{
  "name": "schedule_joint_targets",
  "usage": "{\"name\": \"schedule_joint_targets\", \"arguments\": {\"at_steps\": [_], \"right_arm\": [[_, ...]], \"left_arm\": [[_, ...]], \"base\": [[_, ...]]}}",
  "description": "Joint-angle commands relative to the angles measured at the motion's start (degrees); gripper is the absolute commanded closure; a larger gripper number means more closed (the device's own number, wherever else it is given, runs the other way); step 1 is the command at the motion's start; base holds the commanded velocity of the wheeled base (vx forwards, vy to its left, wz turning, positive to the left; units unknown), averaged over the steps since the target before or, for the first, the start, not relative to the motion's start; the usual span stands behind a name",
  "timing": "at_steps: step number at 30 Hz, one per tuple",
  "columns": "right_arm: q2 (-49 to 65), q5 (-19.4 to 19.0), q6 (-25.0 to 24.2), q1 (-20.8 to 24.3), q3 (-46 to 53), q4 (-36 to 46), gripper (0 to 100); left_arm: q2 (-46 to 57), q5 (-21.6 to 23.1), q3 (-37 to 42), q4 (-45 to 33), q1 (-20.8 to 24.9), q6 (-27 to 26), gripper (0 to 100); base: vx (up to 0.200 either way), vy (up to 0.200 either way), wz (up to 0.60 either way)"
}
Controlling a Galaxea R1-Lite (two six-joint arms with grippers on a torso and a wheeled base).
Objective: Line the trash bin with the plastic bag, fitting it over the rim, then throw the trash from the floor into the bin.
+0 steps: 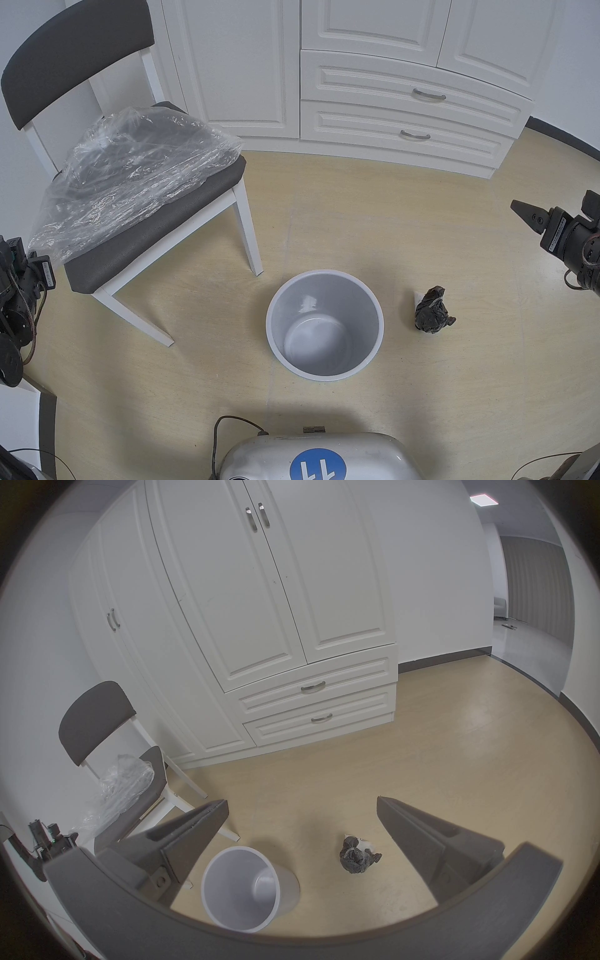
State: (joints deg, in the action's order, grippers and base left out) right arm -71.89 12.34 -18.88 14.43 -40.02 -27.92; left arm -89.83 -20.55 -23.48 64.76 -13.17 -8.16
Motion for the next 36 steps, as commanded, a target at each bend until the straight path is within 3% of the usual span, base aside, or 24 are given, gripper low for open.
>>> {"name": "schedule_joint_targets", "arguments": {"at_steps": [1, 5, 10, 16, 18, 25, 27, 30, 36], "right_arm": [[-0.01, -0.03, -0.01, 0.33, 0.03, -0.03, 0], [-0.01, 0.06, -0.1, 2.09, 0.3, -0.03, 0], [-0.01, 0.58, 0.43, 8.68, 1.97, -1.35, 0], [-3.43, 0.76, 3.77, 12.55, -0.41, -6.45, 0], [-7.57, 0.76, 7.81, 12.81, -1.99, -8.73, 0], [-12.66, 0.85, 8.69, 14.13, 1.61, -17.17, 0], [-14.16, 1.37, 10.01, 15.71, 3.28, -20.51, 0], [-15.39, 1.73, 10.27, 16.59, 4.07, -20.95, 0], [-20.4, 5.86, 10.27, 18.44, 3.81, -23.15, 0]], "left_arm": [[0.18, -0.01, 0.01, 0.11, 0.33, -0.02, 100], [0.1, 0.16, 0.89, 1.95, 1.48, -0.02, 100], [0.45, 1.04, 2.74, 6.7, 4.73, 0.6, 100], [1.41, 5.79, 5.73, 11.09, 10.27, 0.07, 100], [1.68, 8.6, 3.88, 11.8, 16.33, -1.95, 100], [0.62, 9.74, -0.43, 11.8, 22.04, -2.48, 100], [0.54, 10.18, -2.27, 11.88, 25.65, -2.3, 100], [1.41, 10.27, -3.06, 12.24, 27.84, -2.13, 100], [5.19, 10.27, -2.62, 12.24, 36.11, 0.95, 100]], "base": [[0.0, 0.0, 0.0], [0.0, 0.0, 0.0], [0.0, 0.0, 0.0], [0.0, 0.0, 0.0], [0.0, 0.0, 0.0], [0.0, 0.0, 0.0], [0.0, 0.0, 0.0], [0.0, 0.0, 0.0], [0.0, 0.0, 0.0]]}}
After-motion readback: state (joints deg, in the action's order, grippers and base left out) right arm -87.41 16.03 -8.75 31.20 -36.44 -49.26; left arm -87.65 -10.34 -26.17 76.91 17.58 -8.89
